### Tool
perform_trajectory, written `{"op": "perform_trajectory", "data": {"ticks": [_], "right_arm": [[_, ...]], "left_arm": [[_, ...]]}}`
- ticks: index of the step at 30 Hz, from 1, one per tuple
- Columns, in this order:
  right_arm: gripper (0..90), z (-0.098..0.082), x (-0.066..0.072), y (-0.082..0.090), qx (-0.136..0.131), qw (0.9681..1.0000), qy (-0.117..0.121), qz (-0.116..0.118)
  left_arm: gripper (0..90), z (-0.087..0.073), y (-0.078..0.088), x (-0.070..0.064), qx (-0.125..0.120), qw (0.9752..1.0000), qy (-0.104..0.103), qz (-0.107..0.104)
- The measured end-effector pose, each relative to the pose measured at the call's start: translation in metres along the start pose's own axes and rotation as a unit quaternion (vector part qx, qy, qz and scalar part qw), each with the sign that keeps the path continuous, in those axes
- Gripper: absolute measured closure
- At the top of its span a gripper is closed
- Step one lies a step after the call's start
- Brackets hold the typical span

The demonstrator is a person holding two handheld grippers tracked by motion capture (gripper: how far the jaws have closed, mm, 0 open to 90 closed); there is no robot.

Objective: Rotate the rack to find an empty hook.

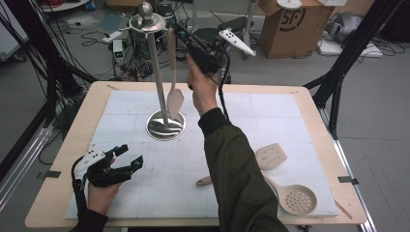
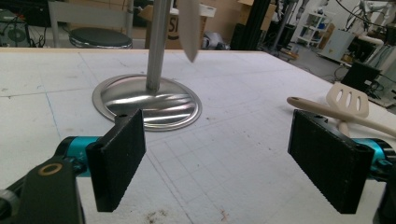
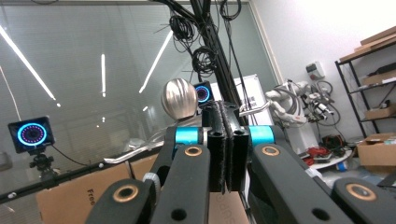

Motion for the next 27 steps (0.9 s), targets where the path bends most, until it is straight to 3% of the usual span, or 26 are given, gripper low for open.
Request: {"op": "perform_trajectory", "data": {"ticks": [27], "right_arm": [[89.6,-0.005,0.016,0.001,0.016,0.999,0.03,0.029]], "left_arm": [[19.6,-0.001,-0.001,-0.002,0.003,1.0,0.0,-0.001]]}}
Point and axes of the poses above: each handheld gripper's, and its own axes: y roughly backward along the jaws, z roughly out of its top, x roughly to its left, the point moved 9 cm from there along -y, roughly forward along the jaws, and after that the axes turned 13 degrees about x, right-handed, at the moved point
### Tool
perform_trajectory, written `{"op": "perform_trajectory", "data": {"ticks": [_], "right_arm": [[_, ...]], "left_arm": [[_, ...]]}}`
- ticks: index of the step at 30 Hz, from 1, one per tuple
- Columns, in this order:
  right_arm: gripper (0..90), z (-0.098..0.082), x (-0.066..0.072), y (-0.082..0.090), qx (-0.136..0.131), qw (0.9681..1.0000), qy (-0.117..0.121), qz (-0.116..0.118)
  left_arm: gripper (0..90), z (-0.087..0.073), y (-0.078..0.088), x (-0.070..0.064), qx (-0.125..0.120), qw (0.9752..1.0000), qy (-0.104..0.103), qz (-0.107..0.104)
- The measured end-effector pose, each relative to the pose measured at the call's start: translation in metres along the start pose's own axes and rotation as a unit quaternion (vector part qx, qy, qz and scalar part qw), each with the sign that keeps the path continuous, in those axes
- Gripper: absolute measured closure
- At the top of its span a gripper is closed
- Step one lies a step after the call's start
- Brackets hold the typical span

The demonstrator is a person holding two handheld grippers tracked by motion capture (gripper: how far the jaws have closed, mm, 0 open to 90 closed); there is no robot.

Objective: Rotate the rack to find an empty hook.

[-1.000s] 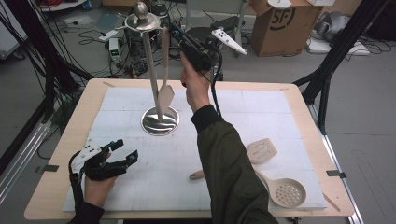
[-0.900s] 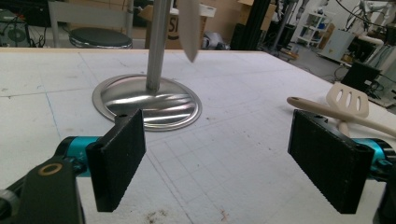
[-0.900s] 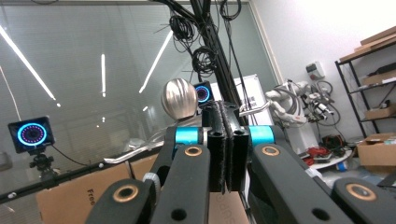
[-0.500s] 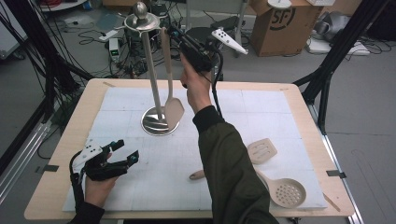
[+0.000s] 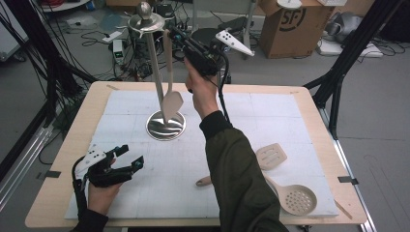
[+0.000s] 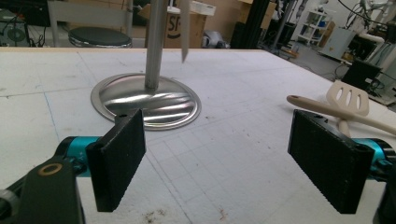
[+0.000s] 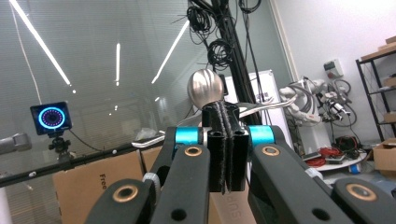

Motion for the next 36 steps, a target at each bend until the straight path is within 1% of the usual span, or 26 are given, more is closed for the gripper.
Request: {"op": "perform_trajectory", "data": {"ticks": [3,8,9,12,16,19,21,28,36], "right_arm": [[89.5,-0.001,0.002,0.001,0.001,1.0,0.003,0.0],[89.4,-0.002,0.005,0.001,0.004,1.0,0.002,0.004],[89.4,-0.002,0.006,0.001,0.005,1.0,0.007,0.004],[89.3,-0.003,0.01,0.0,0.008,0.9999,0.013,0.007],[89.4,-0.004,0.016,-0.002,0.009,0.9998,0.017,0.009],[89.3,-0.005,0.018,-0.003,0.011,0.9997,0.017,0.011],[89.4,-0.004,0.018,-0.003,0.007,0.9998,0.02,0.007],[89.4,-0.005,0.022,-0.005,0.008,0.9997,0.017,0.012],[89.4,-0.006,0.028,-0.007,0.012,0.9996,0.023,0.015]], "left_arm": [[19.6,0.0,0.0,0.0,0.0,1.0,-0.002,0.001],[19.6,0.0,0.0,-0.001,-0.001,1.0,-0.002,0.001],[19.6,0.0,0.0,-0.001,0.0,1.0,-0.002,0.002],[19.6,0.0,0.0,-0.001,-0.001,1.0,-0.001,0.002],[19.6,0.0,0.001,-0.001,-0.001,1.0,-0.002,0.002],[19.6,0.0,0.002,-0.001,-0.001,1.0,-0.003,0.003],[19.6,0.0,0.002,-0.001,0.0,1.0,-0.003,0.003],[19.6,0.0,0.003,-0.001,-0.002,1.0,-0.001,0.003],[19.6,-0.001,0.003,-0.001,-0.001,1.0,0.0,0.004]]}}
Point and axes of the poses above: each handheld gripper's, and its own axes: y roughly backward along the jaws, z roughly out of its top, x roughly to its left, the point moved 9 cm from there along -y, roughly forward along the jaws, and after that the axes turned 13 degrees about x, right-handed, at the moved point
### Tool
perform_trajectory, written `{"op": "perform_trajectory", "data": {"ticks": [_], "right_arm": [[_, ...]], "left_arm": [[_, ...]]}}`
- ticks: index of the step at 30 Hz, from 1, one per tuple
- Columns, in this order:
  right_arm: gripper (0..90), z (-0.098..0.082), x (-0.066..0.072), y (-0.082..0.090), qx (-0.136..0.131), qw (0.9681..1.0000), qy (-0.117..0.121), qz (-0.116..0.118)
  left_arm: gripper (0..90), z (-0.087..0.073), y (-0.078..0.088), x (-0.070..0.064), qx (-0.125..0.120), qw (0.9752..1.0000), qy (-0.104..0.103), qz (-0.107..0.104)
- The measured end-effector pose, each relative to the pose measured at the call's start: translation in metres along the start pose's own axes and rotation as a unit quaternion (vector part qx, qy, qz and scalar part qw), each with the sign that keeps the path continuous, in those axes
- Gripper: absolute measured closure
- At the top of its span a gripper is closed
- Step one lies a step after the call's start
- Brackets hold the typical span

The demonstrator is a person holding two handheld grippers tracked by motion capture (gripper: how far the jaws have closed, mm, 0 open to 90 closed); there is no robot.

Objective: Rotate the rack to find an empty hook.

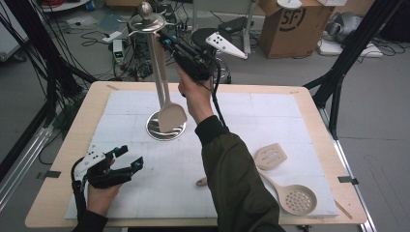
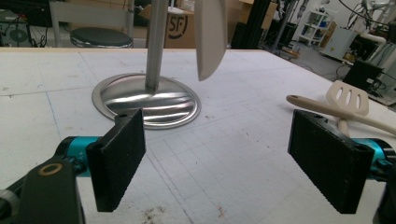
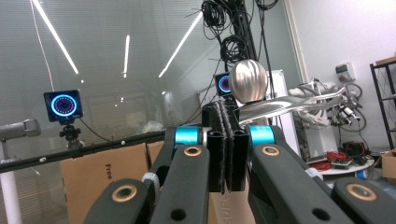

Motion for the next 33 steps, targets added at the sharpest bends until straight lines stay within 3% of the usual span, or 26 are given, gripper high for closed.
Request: {"op": "perform_trajectory", "data": {"ticks": [21,24,33], "right_arm": [[88.6,-0.006,0.01,-0.007,0.02,0.9997,0.008,0.006],[81.7,-0.007,0.007,-0.004,0.022,0.9997,0.006,0.006],[61.3,-0.012,-0.003,0.012,0.032,0.999,0.015,-0.027]], "left_arm": [[19.6,0.0,0.0,-0.002,0.001,1.0,-0.003,0.001],[19.6,0.001,0.0,-0.002,-0.002,1.0,-0.003,-0.001],[19.6,0.001,-0.003,-0.005,0.001,0.9999,-0.01,-0.005]]}}
Point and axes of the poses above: each handheld gripper's, and its own axes: y roughly backward along the jaws, z roughly out of its top, x roughly to its left, the point moved 9 cm from there along -y, roughly forward along the jaws, and after that the axes turned 13 degrees about x, right-handed, at the moved point
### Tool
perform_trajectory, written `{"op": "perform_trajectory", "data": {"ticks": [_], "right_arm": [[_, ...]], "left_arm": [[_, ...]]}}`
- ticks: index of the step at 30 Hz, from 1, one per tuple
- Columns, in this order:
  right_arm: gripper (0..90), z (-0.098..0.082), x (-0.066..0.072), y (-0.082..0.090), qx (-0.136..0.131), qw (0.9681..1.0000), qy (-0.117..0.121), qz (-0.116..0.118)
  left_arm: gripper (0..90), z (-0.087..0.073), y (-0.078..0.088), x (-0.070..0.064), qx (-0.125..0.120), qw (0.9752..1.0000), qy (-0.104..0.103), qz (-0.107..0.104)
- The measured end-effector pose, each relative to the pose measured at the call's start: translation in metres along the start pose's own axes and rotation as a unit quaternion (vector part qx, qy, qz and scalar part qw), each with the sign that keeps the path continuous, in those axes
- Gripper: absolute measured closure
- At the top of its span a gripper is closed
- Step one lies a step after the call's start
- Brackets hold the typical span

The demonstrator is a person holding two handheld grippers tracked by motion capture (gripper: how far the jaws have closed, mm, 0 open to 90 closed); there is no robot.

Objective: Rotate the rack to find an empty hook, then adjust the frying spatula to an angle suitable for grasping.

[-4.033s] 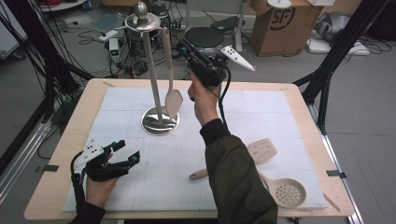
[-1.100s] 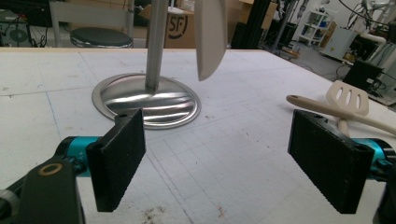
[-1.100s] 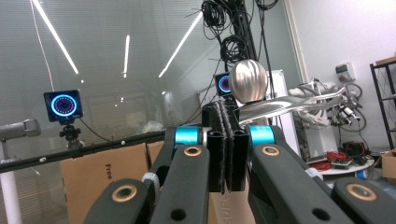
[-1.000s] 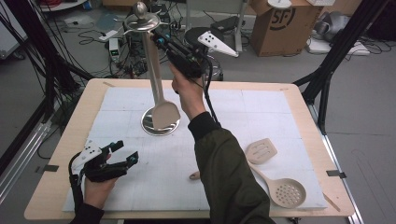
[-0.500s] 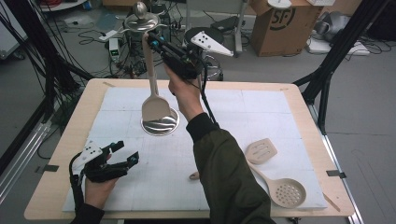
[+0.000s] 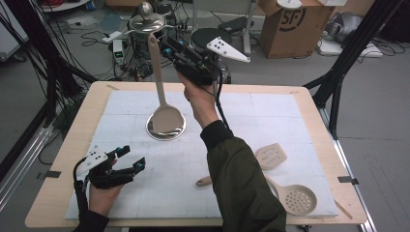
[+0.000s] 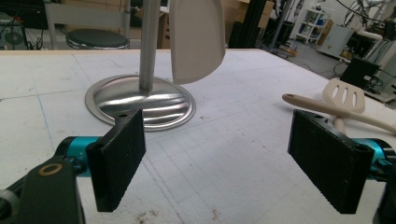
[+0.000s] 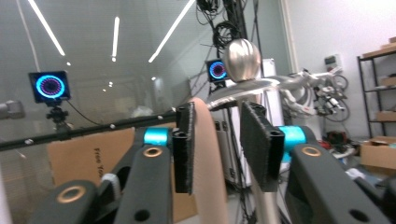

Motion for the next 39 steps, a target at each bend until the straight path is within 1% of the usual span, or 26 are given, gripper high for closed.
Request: {"op": "perform_trajectory", "data": {"ticks": [4,7,8,10,11,13,15,17,20,27,31,35,37,39], "right_arm": [[57.0,-0.005,-0.005,0.01,0.007,0.9999,0.005,-0.008],[54.2,-0.005,-0.009,0.02,0.006,0.9998,0.01,-0.015],[53.6,-0.005,-0.011,0.024,0.003,0.9997,0.016,-0.02],[51.4,-0.004,-0.013,0.03,0.0,0.9996,0.017,-0.022],[49.8,-0.004,-0.014,0.033,0.001,0.9995,0.02,-0.024],[46.4,-0.005,-0.017,0.038,0.0,0.9993,0.019,-0.031],[42.0,-0.008,-0.022,0.045,0.006,0.9991,0.013,-0.04],[42.3,-0.009,-0.025,0.05,0.004,0.9991,0.011,-0.042],[42.0,-0.009,-0.028,0.058,0.002,0.9988,0.009,-0.048],[40.4,-0.01,-0.036,0.073,0.006,0.9981,0.007,-0.061],[40.8,-0.011,-0.037,0.082,0.003,0.9978,0.004,-0.066],[40.6,-0.012,-0.038,0.089,0.003,0.9976,-0.001,-0.069],[40.3,-0.015,-0.039,0.093,0.01,0.9975,-0.003,-0.07],[38.9,-0.017,-0.041,0.097,0.017,0.997,-0.007,-0.075]], "left_arm": [[19.6,0.0,-0.001,0.0,0.0,1.0,0.001,0.001],[19.6,-0.001,-0.002,-0.001,0.004,1.0,-0.001,0.002],[19.6,-0.001,-0.003,-0.002,0.005,1.0,-0.001,0.002],[19.6,-0.002,-0.005,-0.004,0.007,1.0,-0.003,0.001],[19.6,-0.002,-0.005,-0.004,0.01,0.9999,-0.008,0.0],[19.7,-0.002,-0.005,-0.004,0.01,0.9999,-0.009,0.001],[19.7,-0.002,-0.005,-0.004,0.009,0.9999,-0.008,0.0],[19.8,-0.002,-0.005,-0.004,0.008,0.9999,-0.006,0.001],[19.8,-0.002,-0.005,-0.005,0.009,0.9999,-0.008,0.001],[19.8,-0.002,-0.005,-0.005,0.011,0.9999,-0.009,0.002],[19.8,-0.003,-0.006,-0.005,0.013,0.9999,-0.009,0.002],[19.8,-0.003,-0.007,-0.006,0.016,0.9998,-0.014,0.002],[19.8,-0.003,-0.008,-0.007,0.016,0.9998,-0.014,0.001],[19.8,-0.003,-0.008,-0.007,0.018,0.9997,-0.015,0.002]]}}
Point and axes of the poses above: each handheld gripper's, and its own axes: y roughly backward along the jaws, z roughly out of its top, x roughly to its left, the point moved 9 cm from there along -y, roughly forward along the jaws, and after that the axes turned 13 degrees about x, right-handed, at the moved point
